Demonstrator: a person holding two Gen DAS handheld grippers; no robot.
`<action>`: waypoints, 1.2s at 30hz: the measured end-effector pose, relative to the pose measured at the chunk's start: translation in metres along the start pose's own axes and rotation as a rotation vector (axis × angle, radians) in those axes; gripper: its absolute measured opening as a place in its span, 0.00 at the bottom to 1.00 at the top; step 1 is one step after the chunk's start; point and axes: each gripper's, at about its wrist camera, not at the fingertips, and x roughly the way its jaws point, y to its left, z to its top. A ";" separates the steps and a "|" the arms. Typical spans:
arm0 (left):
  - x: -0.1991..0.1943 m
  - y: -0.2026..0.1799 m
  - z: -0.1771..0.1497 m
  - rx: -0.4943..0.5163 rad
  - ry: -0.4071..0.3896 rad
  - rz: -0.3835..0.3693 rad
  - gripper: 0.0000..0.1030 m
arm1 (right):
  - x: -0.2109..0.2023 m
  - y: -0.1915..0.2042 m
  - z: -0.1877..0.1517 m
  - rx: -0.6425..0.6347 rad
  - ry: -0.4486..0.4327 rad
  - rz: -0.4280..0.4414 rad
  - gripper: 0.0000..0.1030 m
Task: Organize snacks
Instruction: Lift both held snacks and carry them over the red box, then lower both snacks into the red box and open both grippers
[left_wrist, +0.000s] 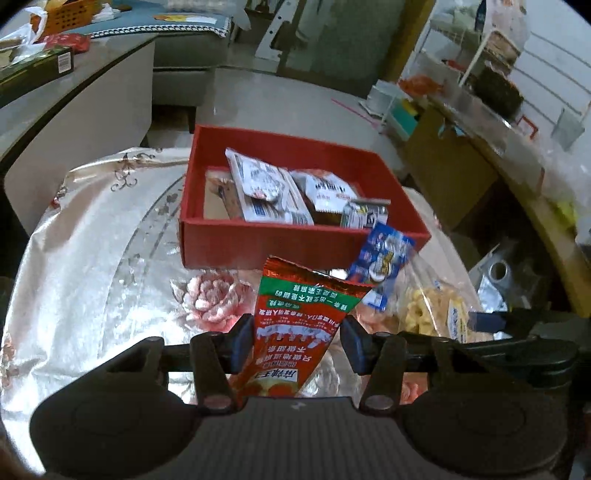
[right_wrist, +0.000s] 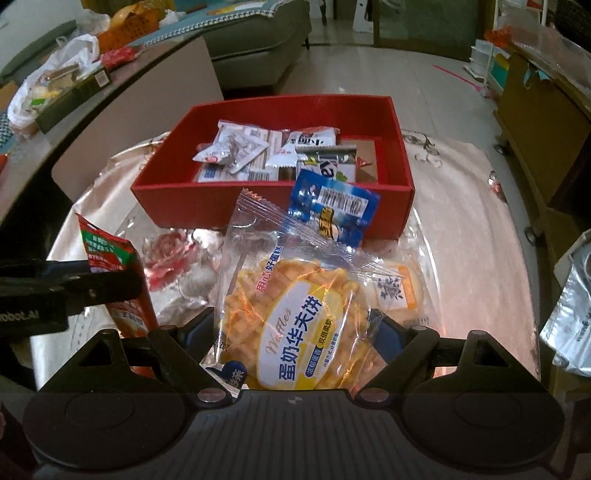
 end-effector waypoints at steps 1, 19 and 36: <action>-0.001 0.001 0.002 -0.007 -0.004 -0.003 0.43 | 0.000 0.000 0.002 0.002 -0.003 0.001 0.87; -0.004 0.007 0.042 -0.064 -0.099 -0.035 0.43 | 0.000 0.001 0.041 0.012 -0.067 0.030 0.87; 0.022 0.004 0.093 -0.095 -0.144 -0.065 0.43 | 0.016 -0.015 0.098 0.066 -0.140 0.038 0.87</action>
